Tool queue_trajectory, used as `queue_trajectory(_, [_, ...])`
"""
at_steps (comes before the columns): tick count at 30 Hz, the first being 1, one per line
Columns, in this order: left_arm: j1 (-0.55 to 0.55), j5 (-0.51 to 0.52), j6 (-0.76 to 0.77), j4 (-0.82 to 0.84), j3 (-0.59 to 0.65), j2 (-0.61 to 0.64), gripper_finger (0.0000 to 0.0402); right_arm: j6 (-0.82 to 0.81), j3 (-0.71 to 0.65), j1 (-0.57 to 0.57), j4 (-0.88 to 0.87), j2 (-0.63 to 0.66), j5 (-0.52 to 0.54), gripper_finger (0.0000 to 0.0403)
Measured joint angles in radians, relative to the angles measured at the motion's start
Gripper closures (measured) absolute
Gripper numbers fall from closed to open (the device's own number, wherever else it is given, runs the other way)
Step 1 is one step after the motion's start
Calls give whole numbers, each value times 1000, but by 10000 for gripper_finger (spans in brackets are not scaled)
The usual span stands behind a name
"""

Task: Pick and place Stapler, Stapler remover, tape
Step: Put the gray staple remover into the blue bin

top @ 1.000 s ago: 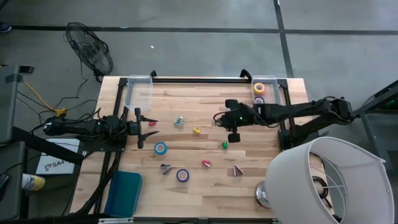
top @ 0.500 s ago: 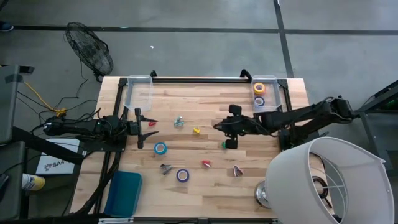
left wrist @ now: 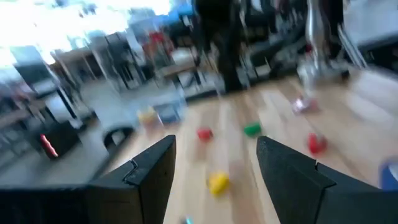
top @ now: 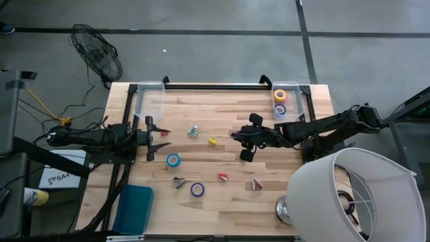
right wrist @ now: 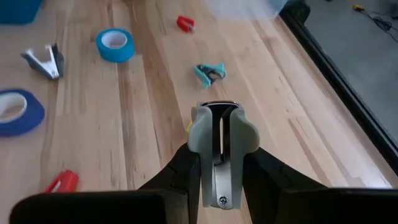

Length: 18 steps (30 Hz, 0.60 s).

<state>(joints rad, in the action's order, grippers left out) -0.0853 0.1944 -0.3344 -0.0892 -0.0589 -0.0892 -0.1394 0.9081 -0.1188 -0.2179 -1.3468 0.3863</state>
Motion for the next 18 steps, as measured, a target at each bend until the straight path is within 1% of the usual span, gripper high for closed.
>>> queue_trajectory(2, [0, 27, -9, -45, -2, -39, 181, 0, 0, 1, 28, 0, 4, 324])
queue_trajectory(4, [0, 33, -23, -34, -18, -89, 181, 10, 0, 2, 57, 0, 22, 324])
queue_trajectory(8, [0, 47, -60, -41, -98, -243, 181, 24, 0, 10, 98, 0, 34, 324])
queue_trajectory(10, [0, 69, -98, -42, -163, -334, 181, 27, 0, 19, 105, 0, 34, 324])
queue_trajectory(14, [0, 103, -221, -36, -316, -530, 181, 74, 0, 42, 116, 0, 34, 324])
queue_trajectory(18, [0, 114, -277, -11, -471, -732, 181, 130, 0, 61, 119, 0, 31, 324])
